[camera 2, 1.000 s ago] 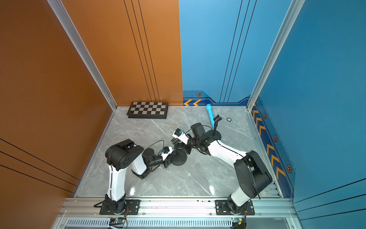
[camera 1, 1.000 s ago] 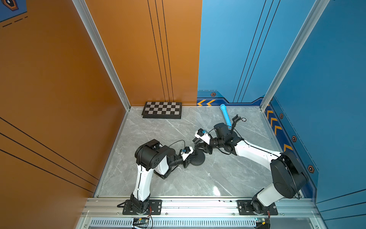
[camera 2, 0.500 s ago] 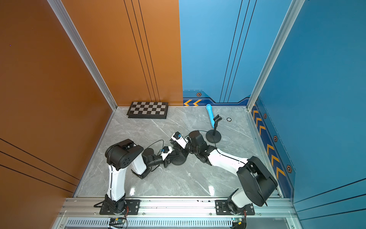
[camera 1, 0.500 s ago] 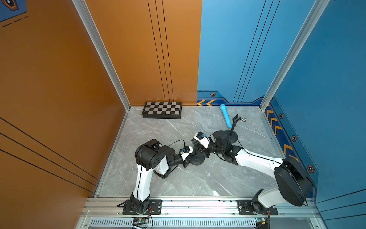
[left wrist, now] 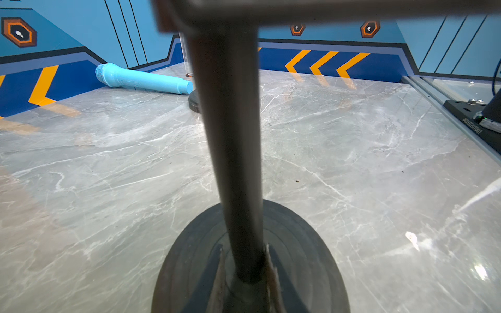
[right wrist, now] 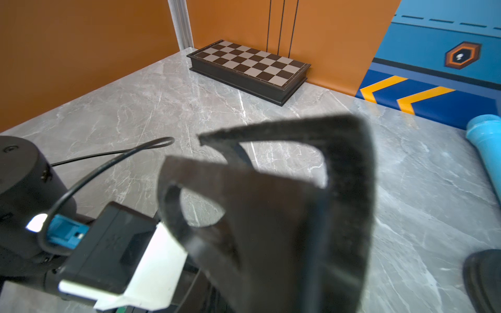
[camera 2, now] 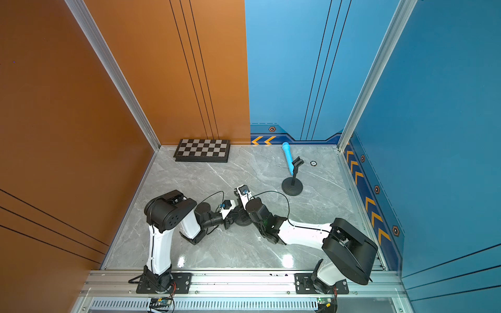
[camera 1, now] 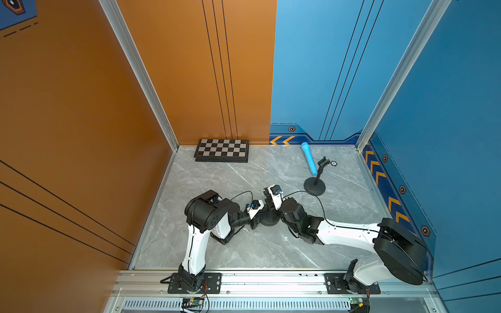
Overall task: Assemble a microphone stand
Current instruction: Screw the microphone stand pole into the microphone stand base.
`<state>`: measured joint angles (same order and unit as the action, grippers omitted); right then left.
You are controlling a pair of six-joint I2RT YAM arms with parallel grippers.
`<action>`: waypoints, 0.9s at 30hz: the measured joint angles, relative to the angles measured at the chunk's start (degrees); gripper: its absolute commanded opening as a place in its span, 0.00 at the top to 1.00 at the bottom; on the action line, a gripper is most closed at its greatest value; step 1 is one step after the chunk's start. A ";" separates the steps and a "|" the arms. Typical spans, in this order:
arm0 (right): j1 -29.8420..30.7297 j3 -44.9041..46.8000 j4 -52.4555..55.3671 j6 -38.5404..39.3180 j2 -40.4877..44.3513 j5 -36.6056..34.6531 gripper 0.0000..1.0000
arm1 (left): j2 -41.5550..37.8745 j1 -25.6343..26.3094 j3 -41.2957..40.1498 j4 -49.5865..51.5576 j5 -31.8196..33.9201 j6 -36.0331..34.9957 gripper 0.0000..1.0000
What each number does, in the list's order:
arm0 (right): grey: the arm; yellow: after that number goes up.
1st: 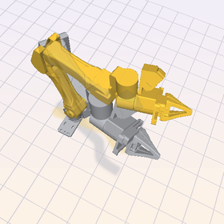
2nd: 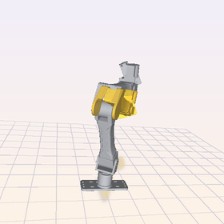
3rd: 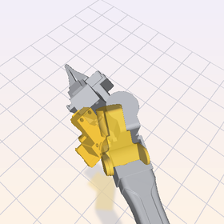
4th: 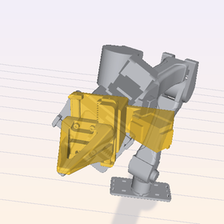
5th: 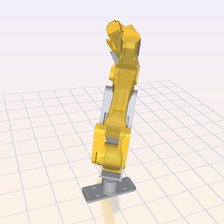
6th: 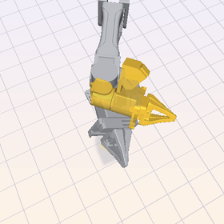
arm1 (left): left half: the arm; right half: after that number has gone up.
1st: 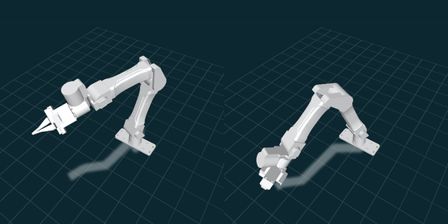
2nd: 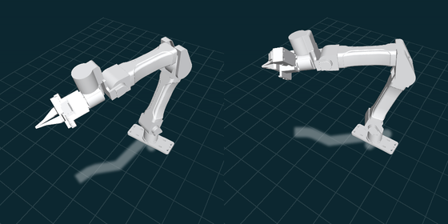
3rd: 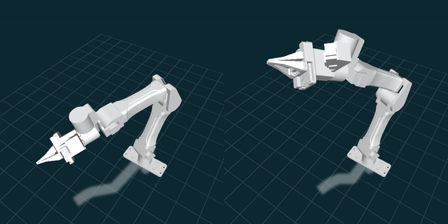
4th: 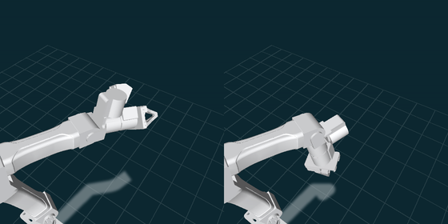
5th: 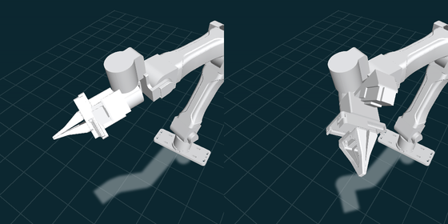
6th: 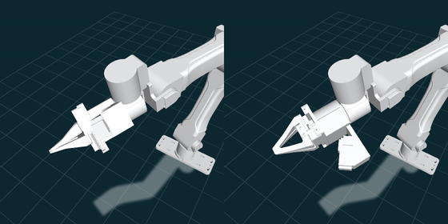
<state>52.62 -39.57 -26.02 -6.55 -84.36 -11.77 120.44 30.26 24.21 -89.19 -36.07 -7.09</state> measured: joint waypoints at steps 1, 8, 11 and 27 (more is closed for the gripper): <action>-1.88 -0.70 2.14 1.88 0.28 4.87 0.52 | 0.00 0.00 0.00 0.00 0.00 0.00 0.73; -13.94 -12.46 19.34 15.76 -1.18 34.86 0.52 | 0.00 0.00 0.02 -0.02 -0.02 0.00 0.73; -16.76 -15.47 23.56 19.91 -2.93 41.94 0.59 | 0.00 0.00 0.02 0.00 -0.02 0.02 0.73; -7.80 -9.88 16.39 12.87 -0.46 22.73 1.00 | 0.00 0.00 0.09 -0.04 0.07 0.02 0.73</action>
<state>44.82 -49.45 -9.63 6.33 -84.82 10.96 120.44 30.26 24.29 -89.23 -36.01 -7.07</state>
